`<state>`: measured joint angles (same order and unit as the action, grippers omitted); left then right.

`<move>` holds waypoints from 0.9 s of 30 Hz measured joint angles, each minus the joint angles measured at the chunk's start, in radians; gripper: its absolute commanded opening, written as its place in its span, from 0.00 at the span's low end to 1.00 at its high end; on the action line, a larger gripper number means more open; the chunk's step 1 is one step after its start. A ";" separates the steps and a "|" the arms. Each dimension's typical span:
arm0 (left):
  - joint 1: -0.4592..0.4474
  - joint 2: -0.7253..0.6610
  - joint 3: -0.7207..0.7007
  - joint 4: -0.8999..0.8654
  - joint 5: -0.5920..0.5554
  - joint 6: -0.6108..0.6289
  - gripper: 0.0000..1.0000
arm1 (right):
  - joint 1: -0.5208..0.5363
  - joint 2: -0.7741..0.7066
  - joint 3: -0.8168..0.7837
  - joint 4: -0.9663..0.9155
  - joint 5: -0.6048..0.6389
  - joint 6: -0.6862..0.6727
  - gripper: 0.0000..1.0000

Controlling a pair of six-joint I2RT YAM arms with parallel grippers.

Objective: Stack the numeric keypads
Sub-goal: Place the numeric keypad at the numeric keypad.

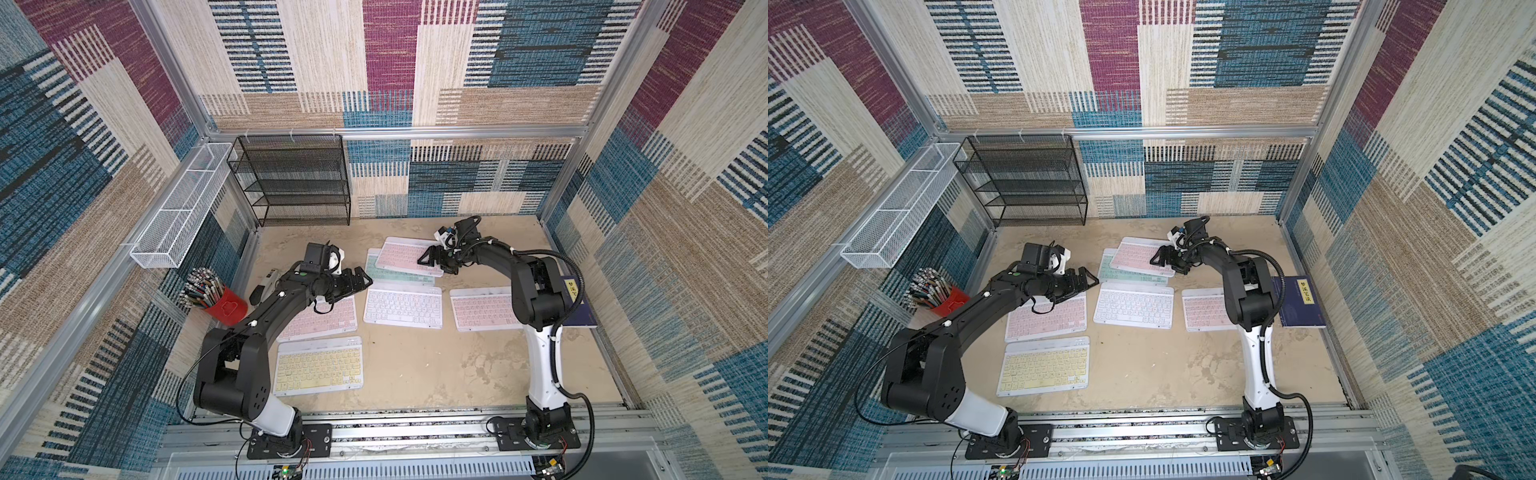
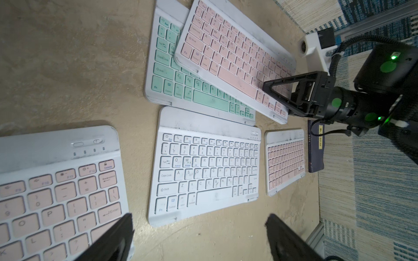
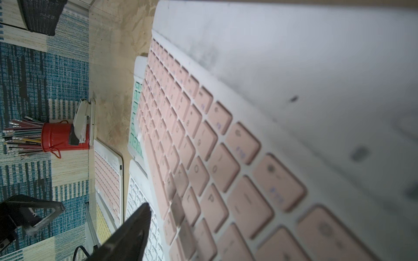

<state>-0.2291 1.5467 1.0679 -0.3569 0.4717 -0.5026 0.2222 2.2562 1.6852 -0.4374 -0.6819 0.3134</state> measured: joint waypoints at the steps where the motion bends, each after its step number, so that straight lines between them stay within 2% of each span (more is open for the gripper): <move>1: 0.000 0.001 0.000 0.001 0.002 0.000 0.95 | 0.000 -0.004 -0.005 0.003 -0.005 0.000 0.86; 11: 0.000 0.006 -0.001 0.005 0.003 -0.002 0.95 | 0.001 -0.060 0.002 -0.053 0.013 -0.004 1.00; 27: -0.001 0.011 -0.004 0.008 0.003 -0.003 0.94 | 0.006 -0.064 0.051 -0.218 0.177 -0.086 0.99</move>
<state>-0.2298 1.5578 1.0637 -0.3485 0.4747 -0.5060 0.2283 2.1921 1.7359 -0.6552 -0.5049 0.2276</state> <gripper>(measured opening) 0.943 0.993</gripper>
